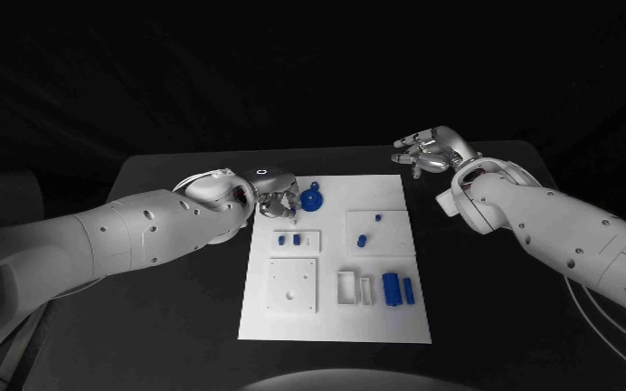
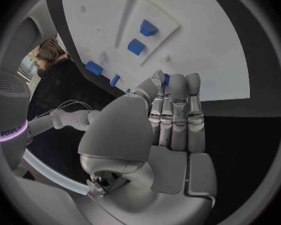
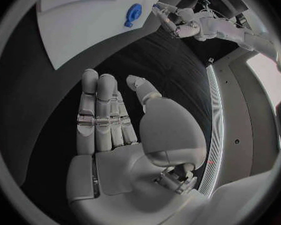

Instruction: Assemble the parts on the task board

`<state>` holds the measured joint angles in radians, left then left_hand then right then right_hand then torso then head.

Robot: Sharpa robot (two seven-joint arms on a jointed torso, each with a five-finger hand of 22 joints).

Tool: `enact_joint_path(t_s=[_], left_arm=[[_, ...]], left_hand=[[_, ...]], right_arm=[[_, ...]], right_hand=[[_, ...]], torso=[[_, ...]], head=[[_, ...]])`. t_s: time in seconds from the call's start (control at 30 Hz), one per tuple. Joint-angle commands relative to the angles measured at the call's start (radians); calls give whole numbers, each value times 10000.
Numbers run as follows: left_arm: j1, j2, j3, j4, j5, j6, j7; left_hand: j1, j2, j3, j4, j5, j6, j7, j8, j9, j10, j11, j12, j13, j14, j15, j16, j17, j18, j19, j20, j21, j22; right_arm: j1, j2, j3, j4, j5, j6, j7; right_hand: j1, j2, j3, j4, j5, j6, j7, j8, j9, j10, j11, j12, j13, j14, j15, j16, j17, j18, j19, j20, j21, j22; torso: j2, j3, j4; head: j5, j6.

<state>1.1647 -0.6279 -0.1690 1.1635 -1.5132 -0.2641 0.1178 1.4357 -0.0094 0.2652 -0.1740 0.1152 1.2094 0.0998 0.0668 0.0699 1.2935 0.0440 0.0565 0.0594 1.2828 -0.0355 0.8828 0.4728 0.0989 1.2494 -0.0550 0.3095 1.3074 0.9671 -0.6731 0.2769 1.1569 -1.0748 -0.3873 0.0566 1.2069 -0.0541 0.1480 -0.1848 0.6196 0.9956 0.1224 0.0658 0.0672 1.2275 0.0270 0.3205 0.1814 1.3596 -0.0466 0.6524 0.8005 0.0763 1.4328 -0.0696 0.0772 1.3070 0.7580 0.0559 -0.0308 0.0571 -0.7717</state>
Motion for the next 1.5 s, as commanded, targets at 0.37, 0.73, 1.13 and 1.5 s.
enact_joint_path(t_s=[0.37, 0.73, 1.13, 1.5], left_arm=[[-159, -48, -23, 73, 56, 186, 24], [-182, -84, -31, 129, 1, 315, -14], [-198, -73, -41, 40, -11, 346, -42], [-266, -23, -76, -16, -5, 375, -22]], left_hand=[[105, 61, 7, 22, 36, -22, -12, -34, 2, 81, 1, 34, 8, 33, -14, -45, 31, 83, -3, -15, -32, 211], [136, 35, 17, -28, 43, -33, -8, -38, -2, 71, 13, 31, 7, 4, -9, -64, 48, 88, -34, -15, -1, 220], [128, 50, 24, -34, 43, -41, -4, -36, -2, 63, 16, 33, 7, 2, -6, -76, 48, 94, -57, -9, 34, 222], [113, 57, 25, -39, 38, -43, -3, -35, -1, 57, 17, 34, 8, 4, -4, -78, 56, 101, -76, -4, 85, 216]], right_arm=[[-3, -33, 7, 36, -30, 56, 35], [-3, -39, 7, 33, -31, 55, 32], [-3, -30, 7, 27, -31, 59, 33], [-3, -21, 7, 23, -31, 62, 34]], right_hand=[[-26, -42, 92, -9, 49, 26, 69, -34, -12, 97, -2, 35, 1, -42, 1, 41, -32, 190, -10, 18, -12, 10], [-26, -42, 92, -9, 49, 26, 69, -34, -12, 97, -2, 35, 1, -42, 1, 41, -32, 190, -10, 18, -12, 10], [-26, -42, 92, -9, 49, 26, 69, -34, -12, 97, -2, 35, 1, -42, 1, 41, -32, 190, -10, 18, -12, 10], [-26, -42, 92, -9, 49, 26, 69, -34, -12, 97, -2, 35, 1, -42, 1, 41, -32, 190, -10, 18, -12, 10]], torso=[[-1, 5, -12], [1, 5, 1], [1, 5, -5], [1, 5, -11]], head=[[24, -25], [36, -44], [35, -60], [24, -77]])
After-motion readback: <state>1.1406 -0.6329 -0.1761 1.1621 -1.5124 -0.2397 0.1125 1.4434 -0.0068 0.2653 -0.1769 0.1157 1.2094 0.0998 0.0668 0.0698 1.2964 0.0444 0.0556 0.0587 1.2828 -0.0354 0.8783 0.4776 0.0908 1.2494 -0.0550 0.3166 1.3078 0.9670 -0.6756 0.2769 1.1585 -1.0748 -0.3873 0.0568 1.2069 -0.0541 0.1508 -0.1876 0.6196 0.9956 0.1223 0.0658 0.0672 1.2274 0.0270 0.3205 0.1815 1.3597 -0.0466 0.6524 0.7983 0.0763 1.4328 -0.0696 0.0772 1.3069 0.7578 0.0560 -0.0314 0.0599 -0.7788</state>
